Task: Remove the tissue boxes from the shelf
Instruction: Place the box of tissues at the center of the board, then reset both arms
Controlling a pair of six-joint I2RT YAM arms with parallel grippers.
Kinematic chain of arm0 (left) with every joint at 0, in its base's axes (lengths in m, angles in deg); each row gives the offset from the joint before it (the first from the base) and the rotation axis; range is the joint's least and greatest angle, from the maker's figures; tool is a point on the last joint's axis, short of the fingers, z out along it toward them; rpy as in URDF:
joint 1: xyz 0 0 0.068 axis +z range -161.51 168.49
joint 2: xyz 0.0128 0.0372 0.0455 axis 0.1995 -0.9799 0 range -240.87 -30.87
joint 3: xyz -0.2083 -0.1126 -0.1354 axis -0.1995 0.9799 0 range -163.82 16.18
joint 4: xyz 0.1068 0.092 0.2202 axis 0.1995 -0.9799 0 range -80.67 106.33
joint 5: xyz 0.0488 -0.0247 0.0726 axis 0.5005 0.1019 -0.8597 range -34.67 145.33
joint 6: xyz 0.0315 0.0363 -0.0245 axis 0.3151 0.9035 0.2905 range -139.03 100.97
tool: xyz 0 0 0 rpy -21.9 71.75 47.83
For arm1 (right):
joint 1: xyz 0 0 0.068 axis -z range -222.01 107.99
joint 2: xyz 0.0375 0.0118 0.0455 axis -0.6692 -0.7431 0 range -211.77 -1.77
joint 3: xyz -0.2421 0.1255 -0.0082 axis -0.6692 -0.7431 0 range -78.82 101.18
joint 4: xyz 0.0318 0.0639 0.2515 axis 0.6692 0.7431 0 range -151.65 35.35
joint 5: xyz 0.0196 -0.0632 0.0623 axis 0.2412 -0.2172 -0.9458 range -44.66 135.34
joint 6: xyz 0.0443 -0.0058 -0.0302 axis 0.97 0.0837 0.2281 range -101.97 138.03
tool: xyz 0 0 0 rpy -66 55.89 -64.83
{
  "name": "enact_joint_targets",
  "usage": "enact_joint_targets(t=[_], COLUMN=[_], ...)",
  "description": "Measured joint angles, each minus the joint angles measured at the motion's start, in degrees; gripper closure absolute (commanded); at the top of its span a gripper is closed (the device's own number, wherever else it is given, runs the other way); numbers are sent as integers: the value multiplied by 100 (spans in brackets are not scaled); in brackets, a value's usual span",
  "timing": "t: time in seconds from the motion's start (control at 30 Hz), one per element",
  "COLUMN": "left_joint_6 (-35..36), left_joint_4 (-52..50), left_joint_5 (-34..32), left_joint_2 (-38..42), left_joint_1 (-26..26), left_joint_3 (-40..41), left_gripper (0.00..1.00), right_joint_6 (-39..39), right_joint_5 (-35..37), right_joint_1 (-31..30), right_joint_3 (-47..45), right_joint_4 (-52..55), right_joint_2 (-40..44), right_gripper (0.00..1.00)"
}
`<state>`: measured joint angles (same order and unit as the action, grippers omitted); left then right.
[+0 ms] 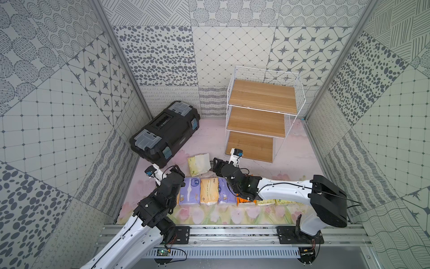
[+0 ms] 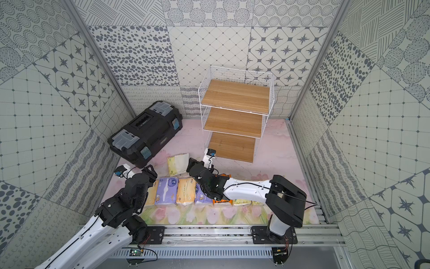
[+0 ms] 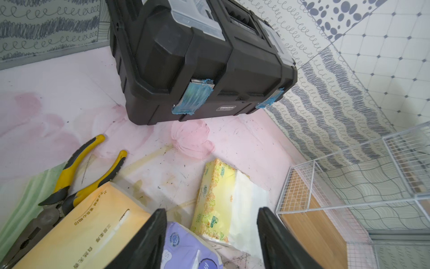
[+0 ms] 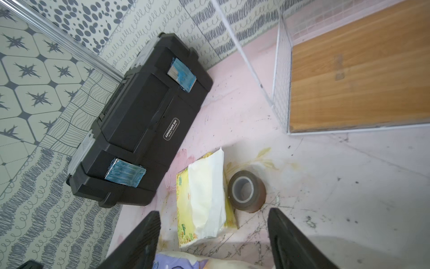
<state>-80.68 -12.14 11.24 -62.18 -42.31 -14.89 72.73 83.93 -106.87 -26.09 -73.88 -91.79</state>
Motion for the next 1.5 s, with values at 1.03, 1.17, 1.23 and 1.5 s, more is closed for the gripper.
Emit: enact_joint_targets(t=[1.03, 1.17, 1.23, 1.5], left_joint_6=[4026, 4404, 4540, 4935], left_joint_4=[3235, 3790, 4057, 5128], left_joint_5=[2146, 2374, 2439, 2638], left_joint_2=[-2612, -3008, -3141, -3547], left_joint_1=[2704, 2883, 2946, 3010], left_joint_3=[212, 400, 553, 1095], left_gripper=[7, 7, 7, 7], right_joint_6=[-3543, -4100, -4328, -4776], right_joint_5=[-2371, -2820, -2983, -3604], right_joint_1=[6537, 6533, 6535, 6555], right_joint_3=[-3150, -3215, -3285, -3381], right_joint_4=[-352, -1462, -2179, -3620], right_joint_2=[2721, 1707, 1244, 105], right_gripper=[6, 4, 4, 3])
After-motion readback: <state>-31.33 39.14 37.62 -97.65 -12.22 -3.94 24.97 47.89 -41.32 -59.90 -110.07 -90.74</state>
